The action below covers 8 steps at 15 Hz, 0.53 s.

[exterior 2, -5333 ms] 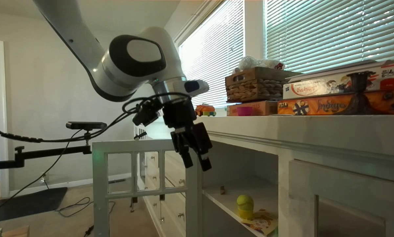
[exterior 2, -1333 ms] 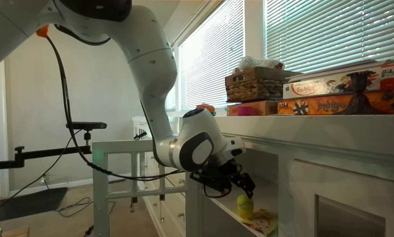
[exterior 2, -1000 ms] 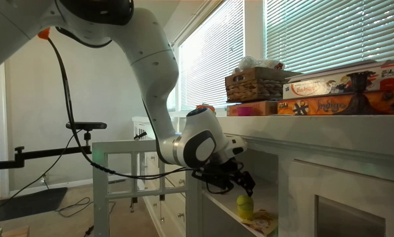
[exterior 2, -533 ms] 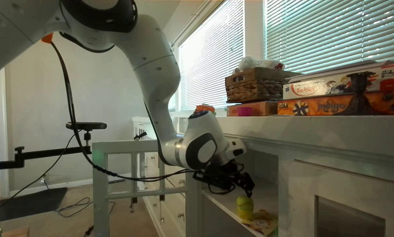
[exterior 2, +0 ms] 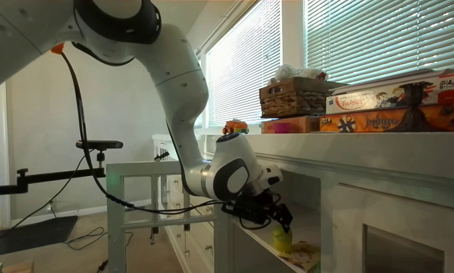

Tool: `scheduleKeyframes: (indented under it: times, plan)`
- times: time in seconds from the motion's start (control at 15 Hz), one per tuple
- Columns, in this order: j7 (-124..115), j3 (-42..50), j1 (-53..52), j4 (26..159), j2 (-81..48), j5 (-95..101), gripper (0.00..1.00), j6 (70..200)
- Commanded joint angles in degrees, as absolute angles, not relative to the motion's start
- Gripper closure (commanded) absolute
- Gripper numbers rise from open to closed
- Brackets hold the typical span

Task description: Put the tennis ball on the countertop.

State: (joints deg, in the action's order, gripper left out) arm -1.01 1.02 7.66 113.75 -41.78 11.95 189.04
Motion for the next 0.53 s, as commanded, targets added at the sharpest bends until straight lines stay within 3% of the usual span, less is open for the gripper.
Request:
scheduleKeyframes:
  times: [0.0,0.47]
  plan:
    - [1.1,3.2,5.2,112.1,-43.9,9.3,0.0,190.9]
    - [0.9,5.1,3.8,110.3,-46.6,8.6,0.0,193.4]
